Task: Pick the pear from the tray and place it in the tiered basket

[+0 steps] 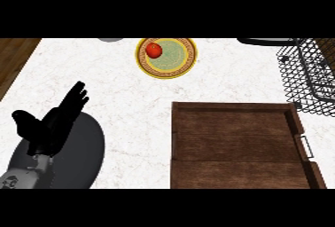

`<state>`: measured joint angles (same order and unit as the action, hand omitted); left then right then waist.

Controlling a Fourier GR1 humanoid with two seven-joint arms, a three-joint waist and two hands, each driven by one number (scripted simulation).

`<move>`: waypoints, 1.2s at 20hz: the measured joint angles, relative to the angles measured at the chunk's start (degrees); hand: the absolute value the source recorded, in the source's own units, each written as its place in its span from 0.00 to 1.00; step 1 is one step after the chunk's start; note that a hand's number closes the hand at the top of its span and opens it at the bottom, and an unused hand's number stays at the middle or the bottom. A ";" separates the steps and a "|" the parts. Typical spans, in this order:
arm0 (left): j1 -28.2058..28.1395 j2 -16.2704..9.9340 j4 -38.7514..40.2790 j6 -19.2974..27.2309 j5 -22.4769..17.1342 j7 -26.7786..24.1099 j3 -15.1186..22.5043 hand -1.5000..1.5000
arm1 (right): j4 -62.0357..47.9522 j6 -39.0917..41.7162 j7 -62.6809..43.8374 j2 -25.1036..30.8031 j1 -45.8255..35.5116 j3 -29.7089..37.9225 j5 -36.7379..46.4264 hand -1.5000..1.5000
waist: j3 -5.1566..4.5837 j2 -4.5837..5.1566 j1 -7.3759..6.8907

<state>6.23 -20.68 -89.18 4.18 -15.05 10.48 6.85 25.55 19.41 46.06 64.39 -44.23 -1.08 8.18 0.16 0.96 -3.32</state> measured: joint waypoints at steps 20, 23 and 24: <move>0.69 0.94 0.86 -1.35 0.60 0.39 -1.80 0.50 | -11.38 -8.56 4.41 -7.19 -8.56 0.20 7.30 1.00 | -1.22 -1.17 1.24; 0.86 1.24 1.26 -1.23 1.34 -0.06 -1.50 0.50 | -12.46 -9.40 4.47 -8.57 -9.26 1.82 6.27 0.00 | -1.25 -1.16 1.25; 1.21 1.13 1.51 -1.36 1.32 -0.23 -1.77 0.50 | -12.79 -9.83 4.45 -9.08 -9.57 2.12 6.17 0.00 | -1.21 -1.06 1.12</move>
<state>7.45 -19.55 -87.67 2.82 -13.73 10.25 5.08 12.75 9.58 50.51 55.31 -53.80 1.04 14.36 -1.04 -0.09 -2.20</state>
